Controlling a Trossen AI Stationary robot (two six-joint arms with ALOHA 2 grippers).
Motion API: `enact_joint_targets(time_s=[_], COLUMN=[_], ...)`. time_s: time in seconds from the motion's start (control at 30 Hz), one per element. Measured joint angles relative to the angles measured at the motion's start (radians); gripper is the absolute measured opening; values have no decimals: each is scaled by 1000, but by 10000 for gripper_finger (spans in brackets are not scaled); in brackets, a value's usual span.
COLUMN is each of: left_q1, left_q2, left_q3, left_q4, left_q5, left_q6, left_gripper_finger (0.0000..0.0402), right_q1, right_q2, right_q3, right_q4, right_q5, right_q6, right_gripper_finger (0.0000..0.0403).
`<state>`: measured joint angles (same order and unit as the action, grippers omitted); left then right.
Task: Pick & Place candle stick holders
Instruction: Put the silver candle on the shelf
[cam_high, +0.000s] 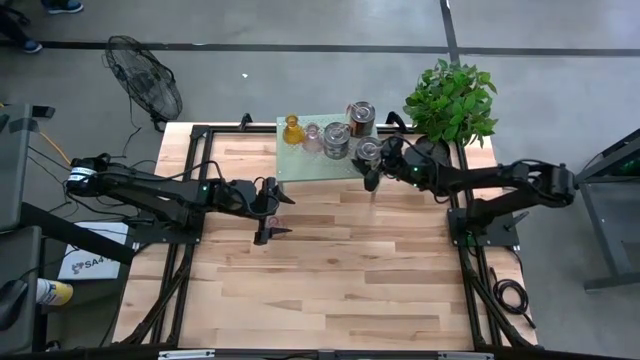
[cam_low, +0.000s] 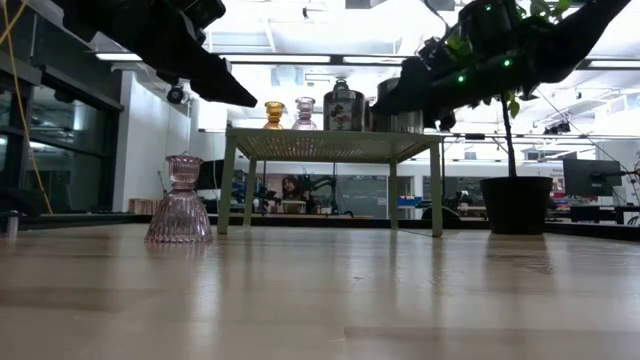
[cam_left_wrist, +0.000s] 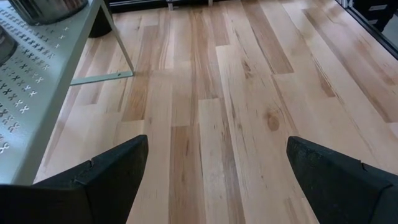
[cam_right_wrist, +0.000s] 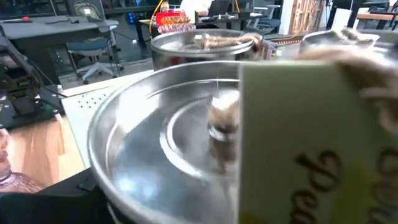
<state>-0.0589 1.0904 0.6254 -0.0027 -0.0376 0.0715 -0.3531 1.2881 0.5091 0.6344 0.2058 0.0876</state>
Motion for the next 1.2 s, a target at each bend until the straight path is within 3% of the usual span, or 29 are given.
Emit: enact_joint_targets(time_s=[0.7, 1.2], left_q1=[0, 0], left_q2=[0, 0], left_q3=[0, 0], left_q4=[0, 0], left_q5=[0, 0], left_q6=[-5, -5], left_gripper_finger=[376, 376], right_q1=[0, -1], right_q2=[-52, -60], right_q3=[0, 0], right_q4=[78, 296], right_q5=[-19, -59], right_q6=[-69, -147], right_gripper_finger=[362, 363])
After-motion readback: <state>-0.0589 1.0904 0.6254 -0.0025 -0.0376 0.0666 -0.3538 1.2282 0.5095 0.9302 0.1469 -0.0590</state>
